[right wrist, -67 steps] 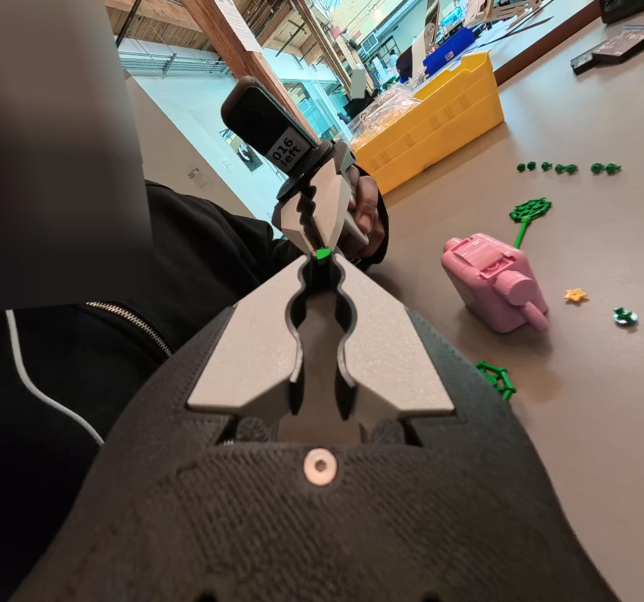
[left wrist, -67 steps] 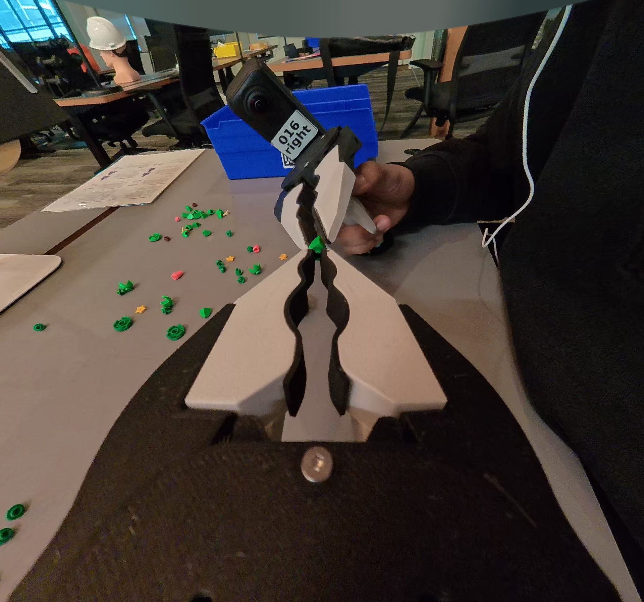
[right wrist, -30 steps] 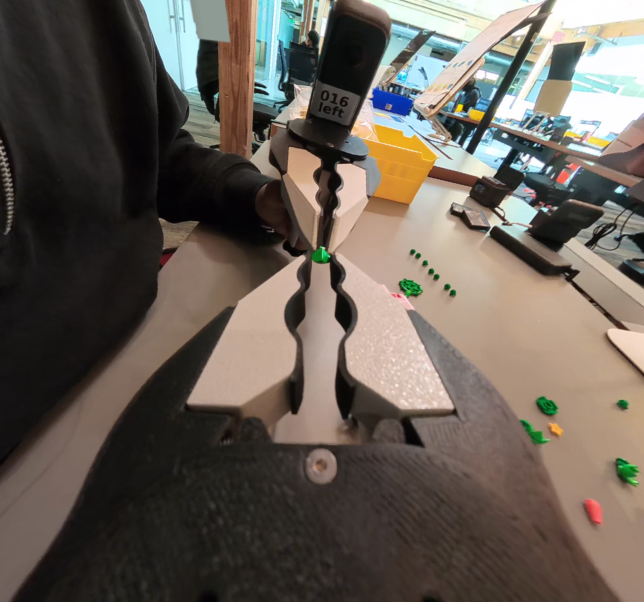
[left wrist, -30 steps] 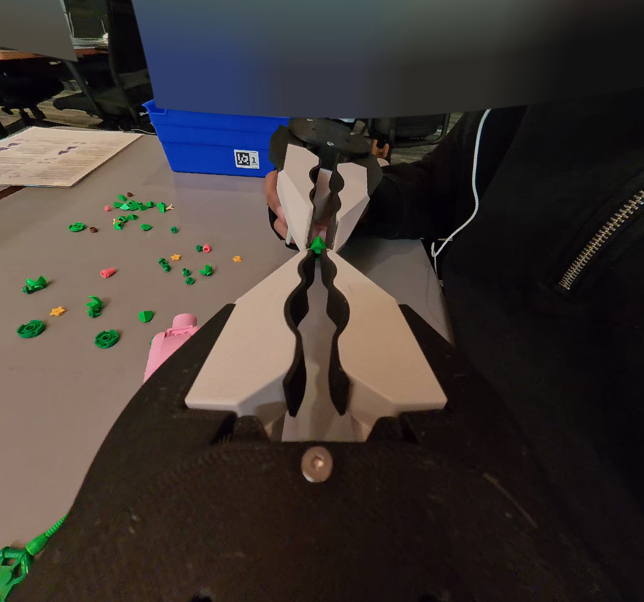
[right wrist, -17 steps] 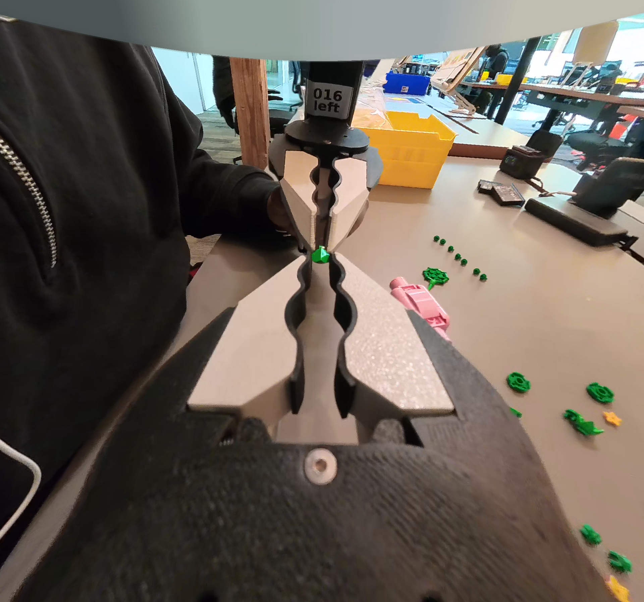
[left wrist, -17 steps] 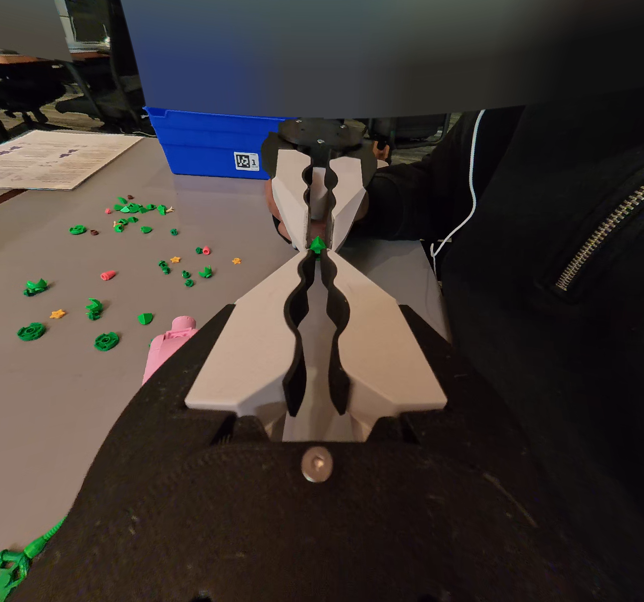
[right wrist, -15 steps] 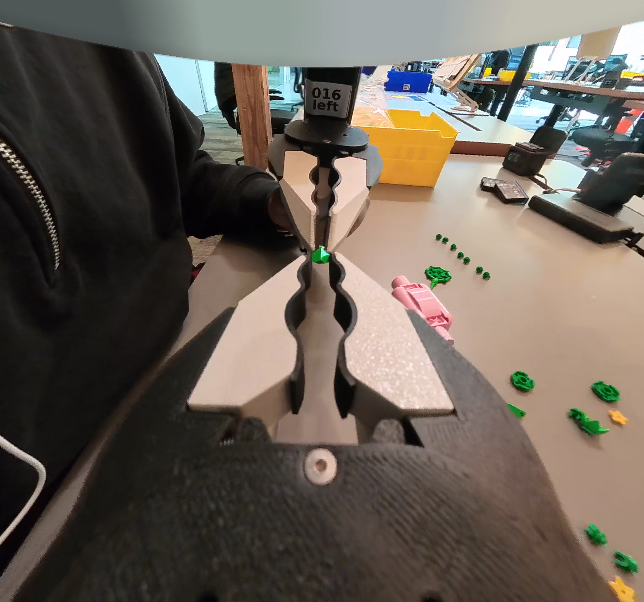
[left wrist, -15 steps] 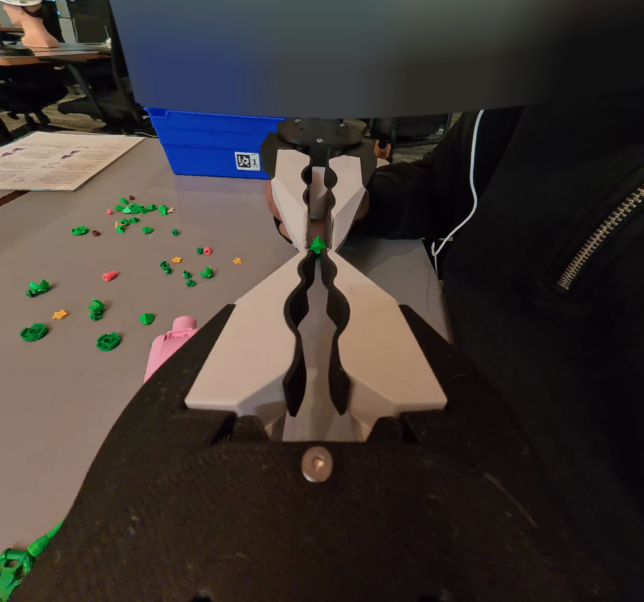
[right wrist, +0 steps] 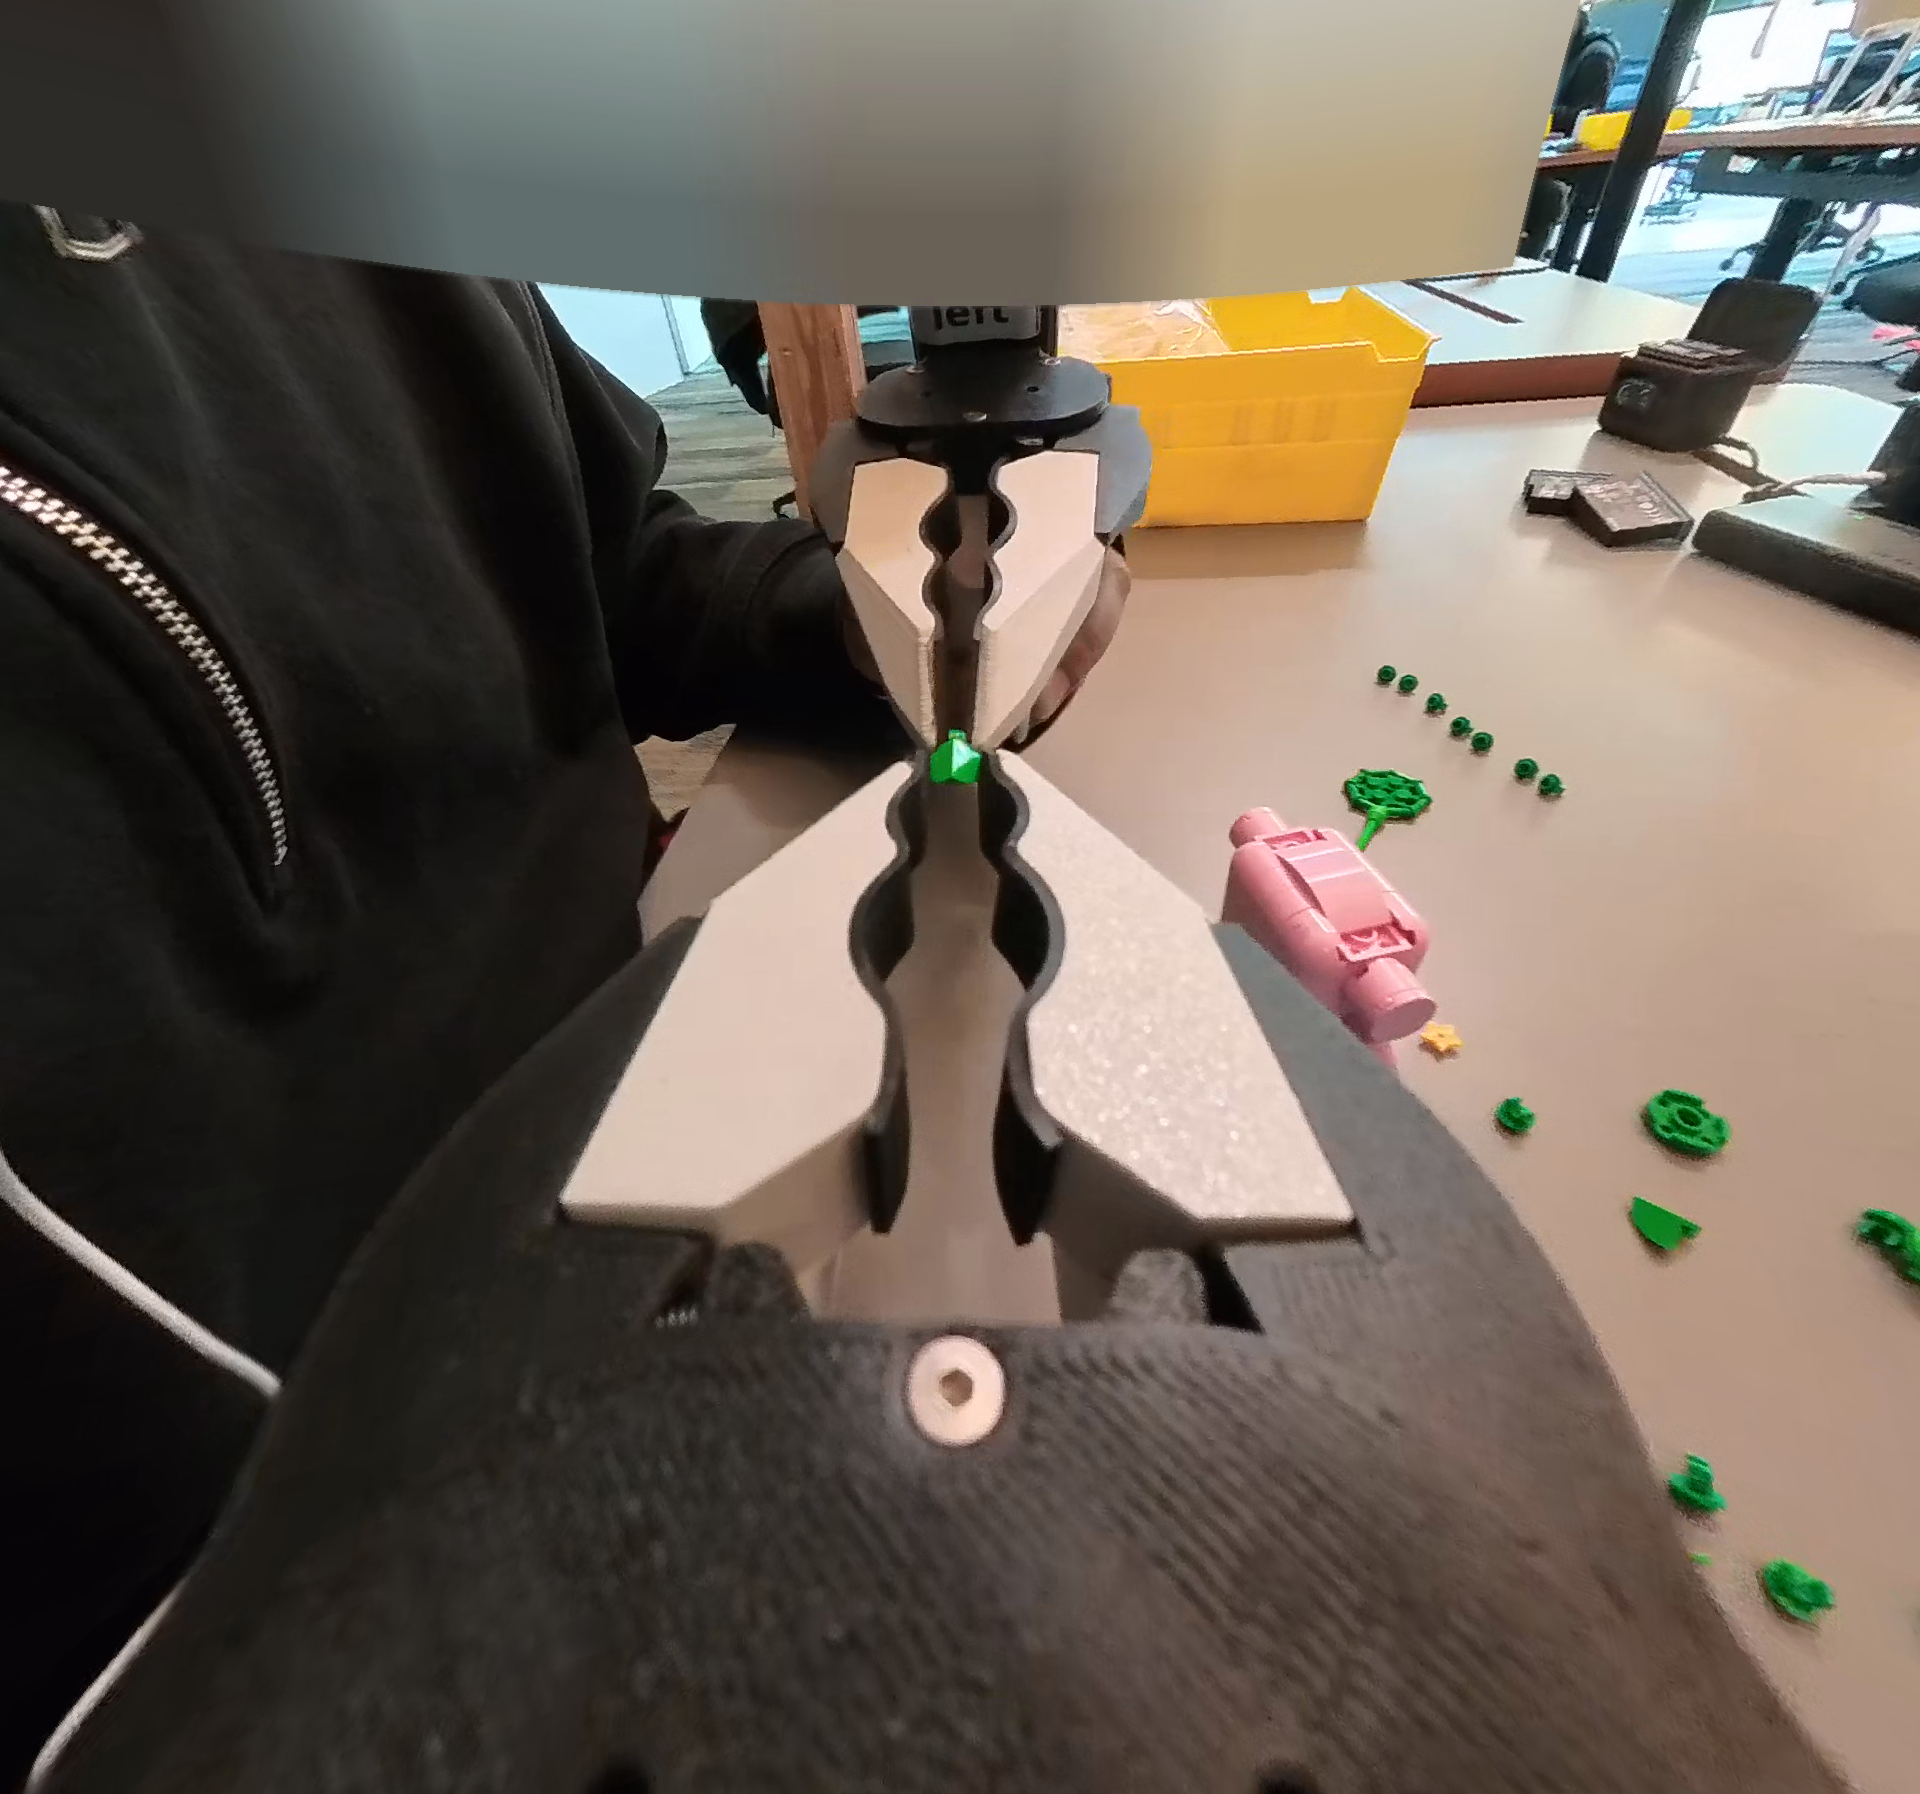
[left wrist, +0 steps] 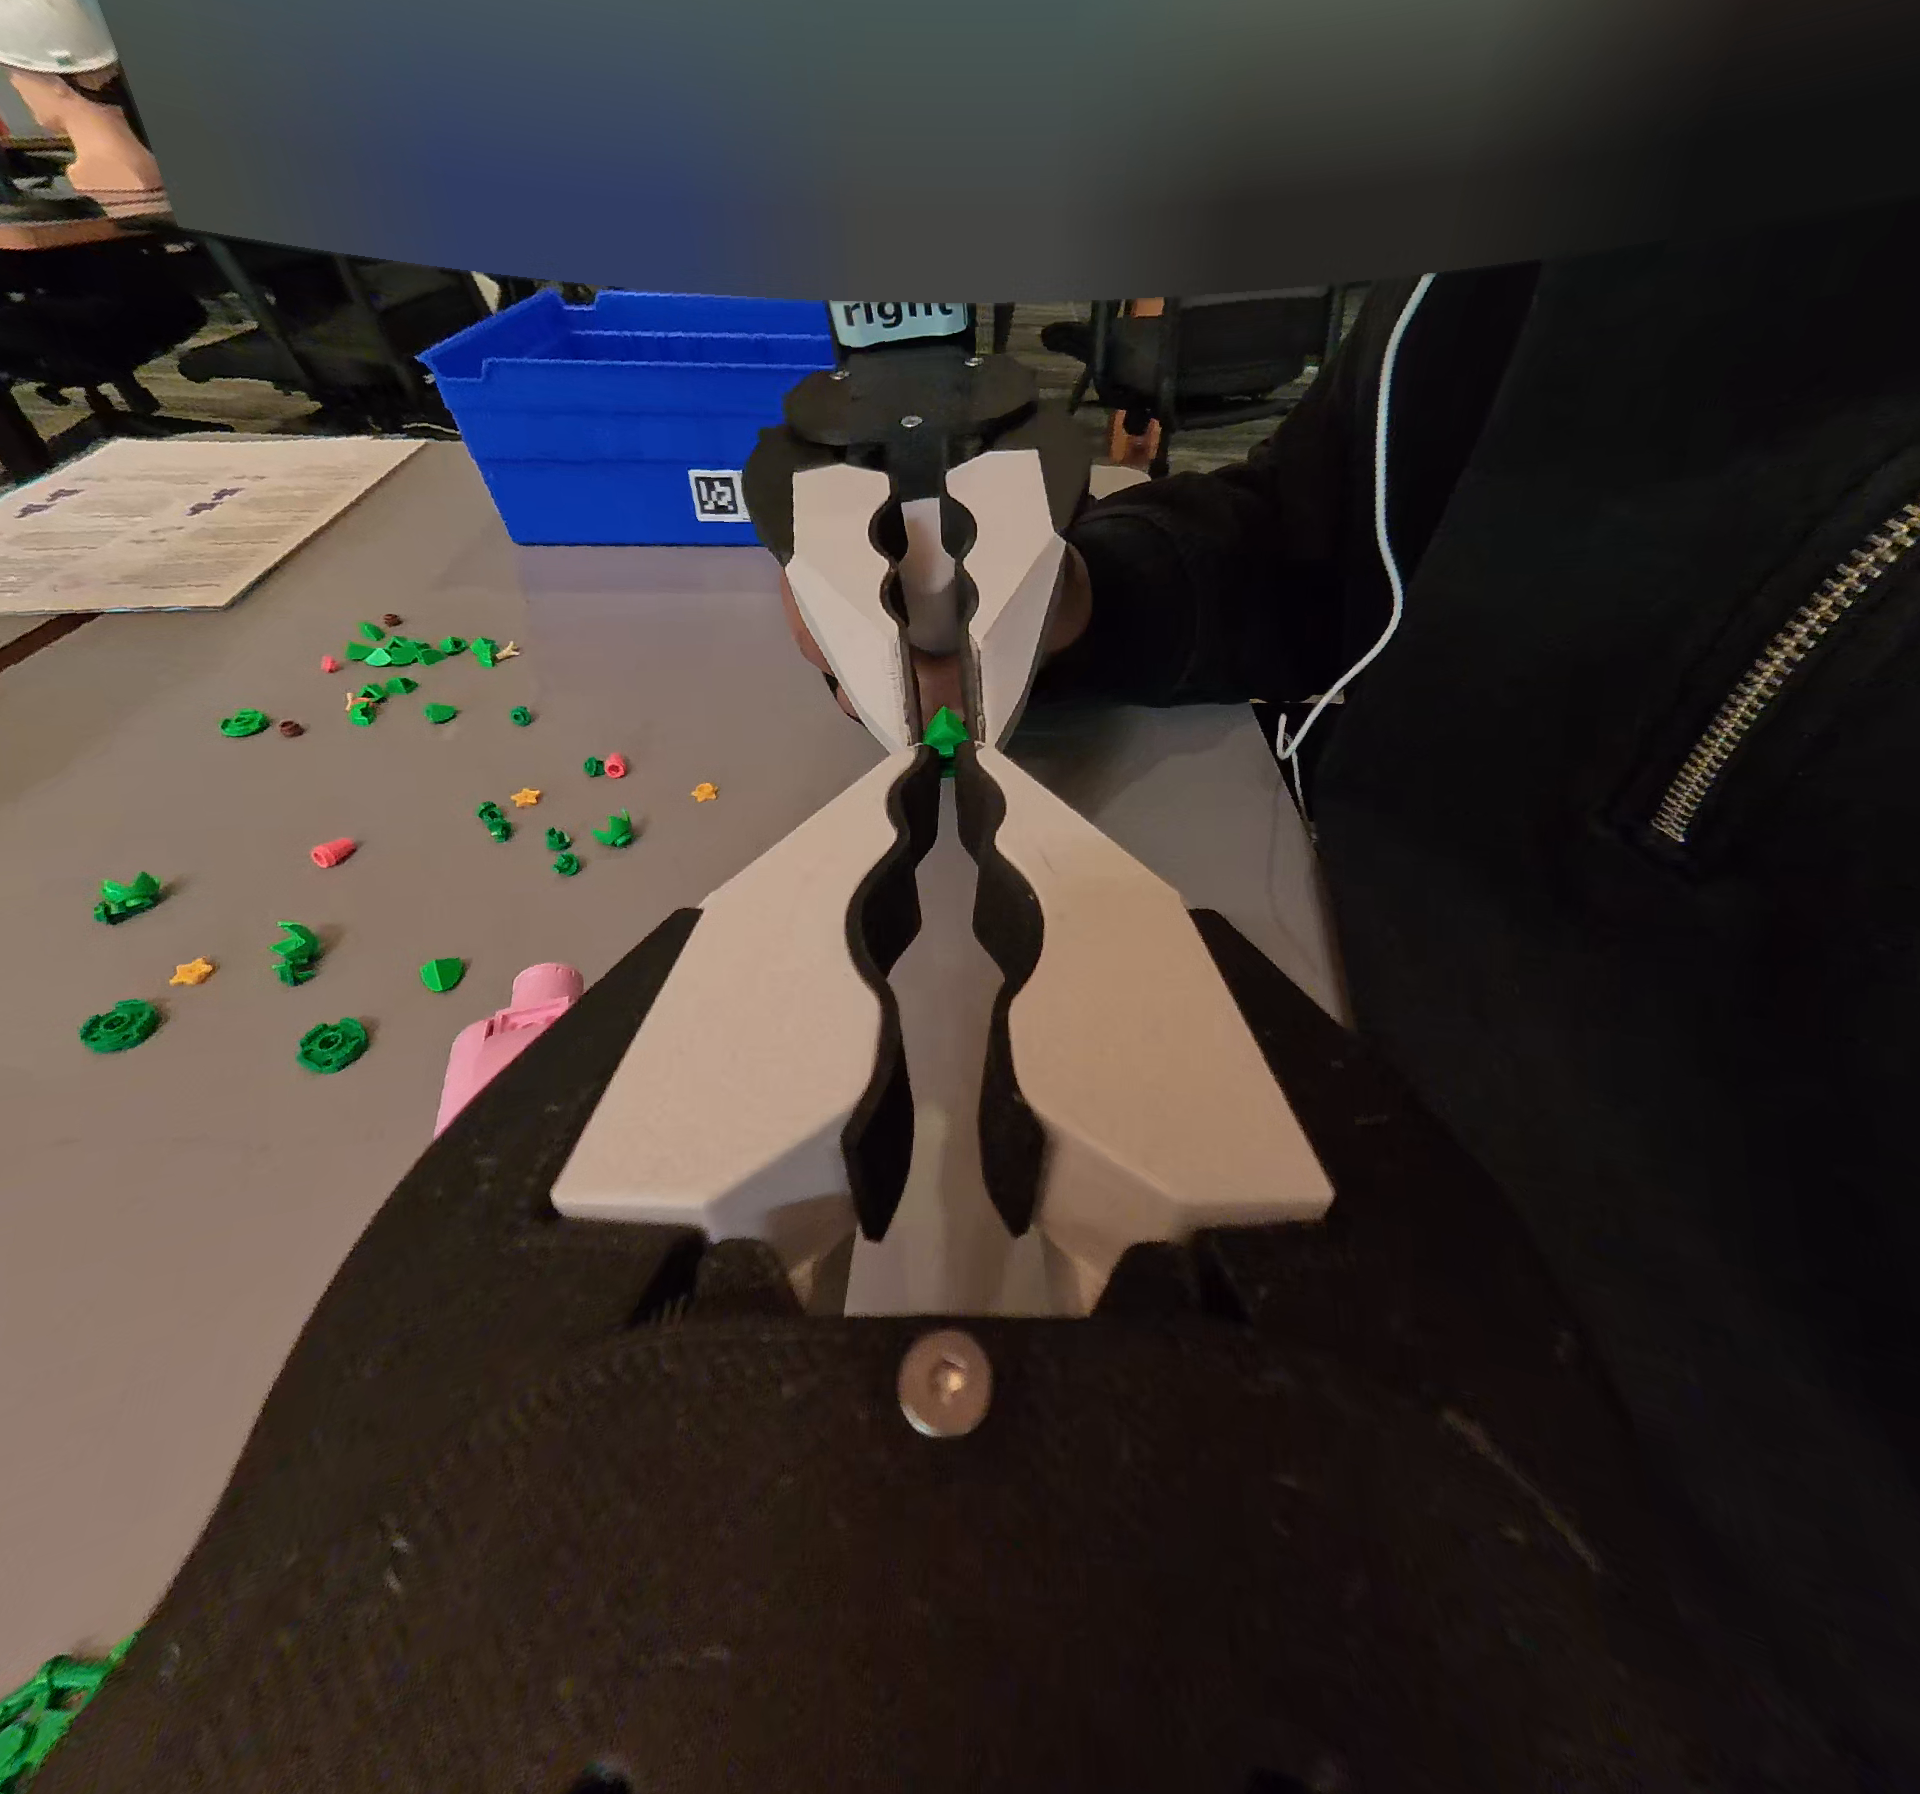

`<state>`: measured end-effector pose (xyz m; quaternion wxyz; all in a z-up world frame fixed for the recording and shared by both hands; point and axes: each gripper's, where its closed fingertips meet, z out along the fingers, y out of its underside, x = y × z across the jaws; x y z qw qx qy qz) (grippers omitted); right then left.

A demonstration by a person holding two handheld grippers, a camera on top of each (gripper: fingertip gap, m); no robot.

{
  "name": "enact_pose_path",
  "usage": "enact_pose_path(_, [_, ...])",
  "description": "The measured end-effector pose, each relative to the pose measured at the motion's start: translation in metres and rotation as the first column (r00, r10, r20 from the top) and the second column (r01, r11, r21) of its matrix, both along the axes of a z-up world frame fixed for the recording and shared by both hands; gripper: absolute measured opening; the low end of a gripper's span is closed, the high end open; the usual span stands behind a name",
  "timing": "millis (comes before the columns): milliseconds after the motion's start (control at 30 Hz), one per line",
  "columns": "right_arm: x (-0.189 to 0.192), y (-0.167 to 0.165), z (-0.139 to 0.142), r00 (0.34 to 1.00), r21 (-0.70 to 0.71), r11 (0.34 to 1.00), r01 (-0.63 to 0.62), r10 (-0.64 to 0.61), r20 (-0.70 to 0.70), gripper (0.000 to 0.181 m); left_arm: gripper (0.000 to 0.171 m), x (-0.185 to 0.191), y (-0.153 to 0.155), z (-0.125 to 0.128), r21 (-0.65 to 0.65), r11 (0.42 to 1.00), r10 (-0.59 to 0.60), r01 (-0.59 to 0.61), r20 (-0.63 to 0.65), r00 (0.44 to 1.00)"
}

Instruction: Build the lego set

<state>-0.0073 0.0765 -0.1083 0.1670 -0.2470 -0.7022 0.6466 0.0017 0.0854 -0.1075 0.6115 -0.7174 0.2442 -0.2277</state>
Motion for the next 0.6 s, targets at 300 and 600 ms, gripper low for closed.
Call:
enact_pose_path(300, [0.0016, -0.0015, 0.0005, 0.998, -0.057, 0.998, -0.033, 0.036, 0.054, 0.007, 0.000, 0.0018, -0.0009, 0.0000, 0.018, 1.000, 0.008, -0.007, -0.040, 0.999])
enact_pose_path(600, [-0.0038, -0.0006, 0.0021, 1.000, -0.064, 0.998, -0.002, 0.000, -0.027, 0.008, 0.000, -0.0035, -0.0007, 0.0018, 0.016, 1.000, 0.019, -0.019, -0.023, 1.000])
